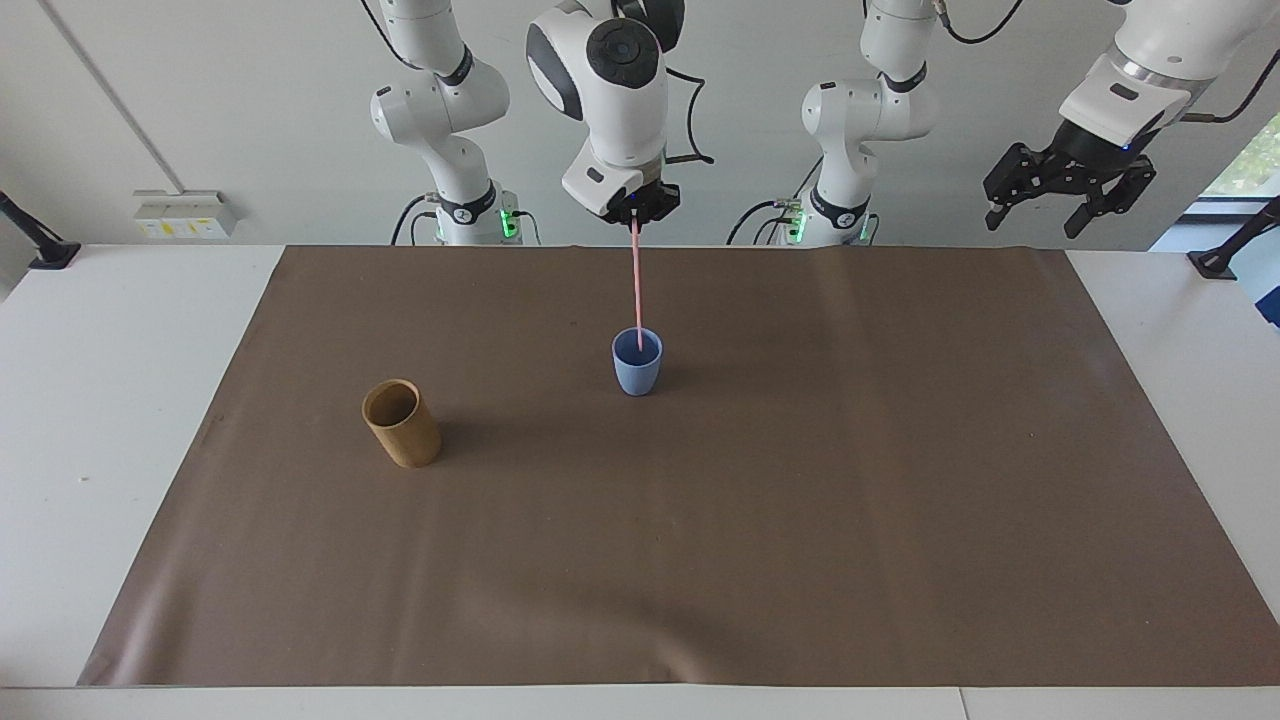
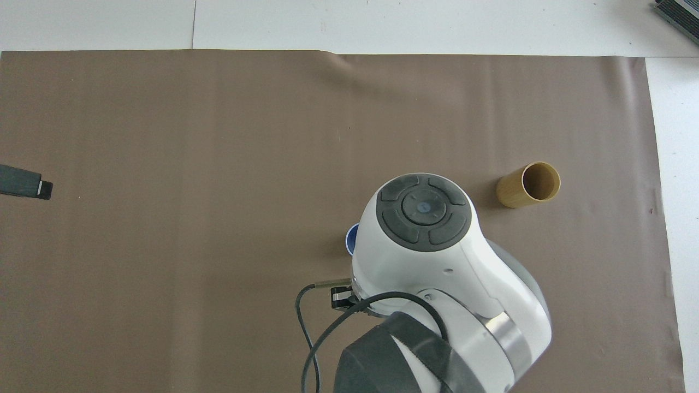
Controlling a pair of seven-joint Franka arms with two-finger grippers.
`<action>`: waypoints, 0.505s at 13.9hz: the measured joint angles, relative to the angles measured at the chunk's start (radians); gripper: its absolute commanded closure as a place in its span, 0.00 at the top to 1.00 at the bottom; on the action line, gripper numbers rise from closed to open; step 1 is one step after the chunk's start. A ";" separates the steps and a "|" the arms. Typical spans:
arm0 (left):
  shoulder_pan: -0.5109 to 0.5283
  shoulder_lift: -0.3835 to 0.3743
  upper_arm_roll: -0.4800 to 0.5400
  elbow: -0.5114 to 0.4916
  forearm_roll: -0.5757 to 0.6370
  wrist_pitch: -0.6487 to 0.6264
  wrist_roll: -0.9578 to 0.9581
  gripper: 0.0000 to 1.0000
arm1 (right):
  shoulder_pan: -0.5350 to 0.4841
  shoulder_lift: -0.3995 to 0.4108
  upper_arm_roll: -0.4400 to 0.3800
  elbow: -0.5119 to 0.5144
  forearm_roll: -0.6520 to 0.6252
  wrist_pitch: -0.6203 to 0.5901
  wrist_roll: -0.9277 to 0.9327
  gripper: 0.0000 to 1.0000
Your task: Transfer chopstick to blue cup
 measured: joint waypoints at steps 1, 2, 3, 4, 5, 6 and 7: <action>0.000 0.000 0.000 0.000 0.003 -0.003 0.000 1.00 | -0.001 0.000 0.000 -0.007 0.000 0.005 0.000 0.00; 0.000 0.000 0.000 0.000 0.003 -0.004 0.000 1.00 | -0.003 0.000 0.000 -0.019 0.000 0.027 0.000 0.00; 0.000 0.000 0.001 0.000 0.003 0.000 0.000 1.00 | -0.004 0.000 -0.001 -0.038 0.000 0.057 0.000 0.09; 0.000 0.000 0.001 0.000 0.003 0.007 0.000 1.00 | -0.004 0.000 -0.001 -0.056 0.000 0.083 0.000 0.27; 0.000 0.000 0.001 0.000 0.003 0.016 0.000 1.00 | -0.004 0.001 -0.001 -0.071 0.000 0.100 0.000 0.51; 0.000 0.000 0.001 0.000 0.003 0.019 0.000 1.00 | -0.004 0.001 -0.001 -0.081 0.000 0.108 0.000 0.78; 0.000 0.000 0.001 0.000 0.003 0.020 0.000 1.00 | -0.004 0.001 -0.001 -0.084 0.000 0.110 0.000 1.00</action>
